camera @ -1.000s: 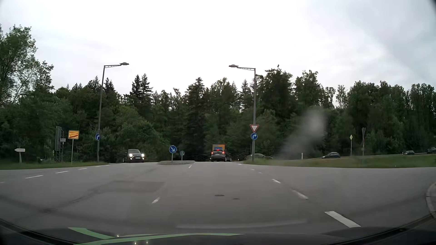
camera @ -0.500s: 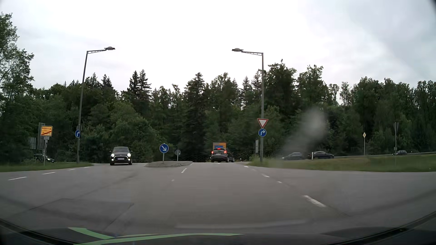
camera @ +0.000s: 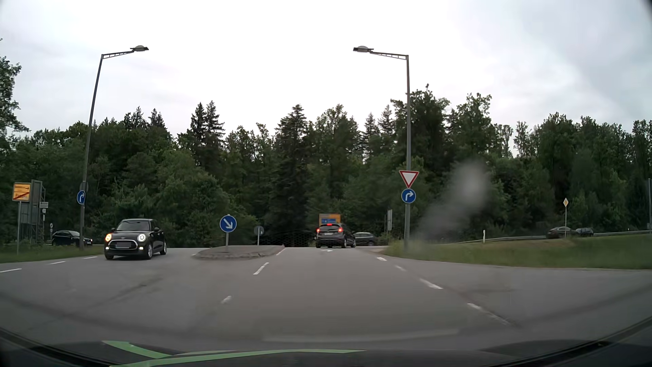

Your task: Follow the waypoints while adhering to traffic rules and regulations

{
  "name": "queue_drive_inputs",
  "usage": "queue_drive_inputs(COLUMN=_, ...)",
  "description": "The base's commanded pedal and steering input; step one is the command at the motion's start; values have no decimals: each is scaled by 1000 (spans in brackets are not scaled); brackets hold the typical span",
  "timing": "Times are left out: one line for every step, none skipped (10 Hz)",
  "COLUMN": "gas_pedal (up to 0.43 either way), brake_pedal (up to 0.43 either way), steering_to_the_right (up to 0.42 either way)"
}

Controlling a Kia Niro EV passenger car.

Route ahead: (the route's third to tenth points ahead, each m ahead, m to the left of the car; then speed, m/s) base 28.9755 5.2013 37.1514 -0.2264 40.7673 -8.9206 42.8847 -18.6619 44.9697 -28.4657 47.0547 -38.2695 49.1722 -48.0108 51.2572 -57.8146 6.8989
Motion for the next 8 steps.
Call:
queue_drive_inputs(gas_pedal=0, brake_pedal=0, steering_to_the_right=-2)
queue_drive_inputs(gas_pedal=0, brake_pedal=0, steering_to_the_right=-3)
queue_drive_inputs(gas_pedal=0, brake_pedal=0, steering_to_the_right=-3)
queue_drive_inputs(gas_pedal=0, brake_pedal=0, steering_to_the_right=-4)
queue_drive_inputs(gas_pedal=0, brake_pedal=0, steering_to_the_right=-4)
queue_drive_inputs(gas_pedal=0, brake_pedal=0, steering_to_the_right=-4)
queue_drive_inputs(gas_pedal=0, brake_pedal=0, steering_to_the_right=-4)
queue_drive_inputs(gas_pedal=0, brake_pedal=0, steering_to_the_right=-4)
